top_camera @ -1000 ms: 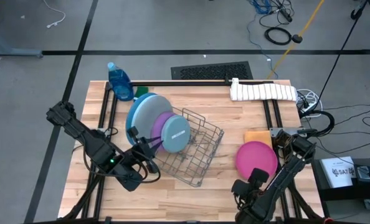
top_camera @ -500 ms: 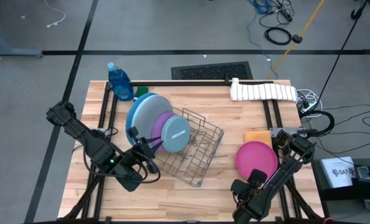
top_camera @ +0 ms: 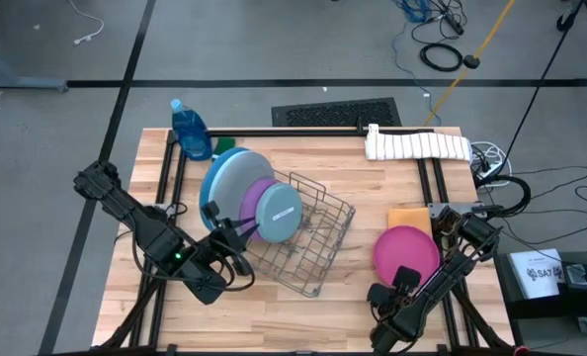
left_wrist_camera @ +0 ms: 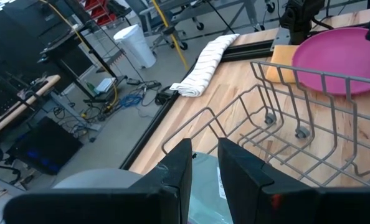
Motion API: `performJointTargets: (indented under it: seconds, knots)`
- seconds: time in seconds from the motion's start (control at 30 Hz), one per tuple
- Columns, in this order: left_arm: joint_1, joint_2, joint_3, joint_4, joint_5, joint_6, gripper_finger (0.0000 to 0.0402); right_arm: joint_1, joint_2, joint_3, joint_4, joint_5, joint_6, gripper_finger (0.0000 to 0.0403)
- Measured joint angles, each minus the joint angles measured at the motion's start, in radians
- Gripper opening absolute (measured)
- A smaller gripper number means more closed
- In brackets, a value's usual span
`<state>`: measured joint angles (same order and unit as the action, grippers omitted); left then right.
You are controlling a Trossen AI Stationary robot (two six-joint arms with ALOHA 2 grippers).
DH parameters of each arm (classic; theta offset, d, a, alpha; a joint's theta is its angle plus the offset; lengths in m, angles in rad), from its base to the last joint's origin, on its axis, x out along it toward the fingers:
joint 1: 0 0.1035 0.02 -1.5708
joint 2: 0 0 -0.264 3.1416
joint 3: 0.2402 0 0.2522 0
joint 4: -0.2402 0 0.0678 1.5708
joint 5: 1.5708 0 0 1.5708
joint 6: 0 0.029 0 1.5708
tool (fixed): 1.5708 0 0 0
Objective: Sort dishes
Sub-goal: Put the small pink plate into the dish rack
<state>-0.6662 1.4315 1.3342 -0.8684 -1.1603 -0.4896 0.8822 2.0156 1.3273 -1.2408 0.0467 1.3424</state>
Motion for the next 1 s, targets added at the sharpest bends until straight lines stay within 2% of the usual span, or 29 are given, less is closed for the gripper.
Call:
performJointTargets:
  seconds: [0.23,0.43,0.63,0.8,1.0]
  knots:
    - [0.007,0.0,0.0,0.0,-0.016,0.0,0.0081,-0.004,-0.01,-0.078,0.052,-0.019,0.044,0.0205]
    - [0.008,0.0,0.0,0.0,-0.019,-0.001,0.0081,-0.006,-0.01,-0.086,0.08,-0.013,-0.011,0.0161]
    - [0.012,0.0,0.0,0.0,-0.019,-0.002,0.0081,-0.003,-0.054,-0.031,0.024,0.08,-0.02,0.0109]
    - [0.018,0.0,0.0,0.02,-0.019,-0.001,0.0081,-0.006,-0.131,0.035,-0.022,0.115,0.007,0.0119]
    - [0.019,0.007,0.0,0.025,-0.019,-0.001,0.0081,-0.004,-0.188,0.071,0.066,0.143,-0.019,0.0172]
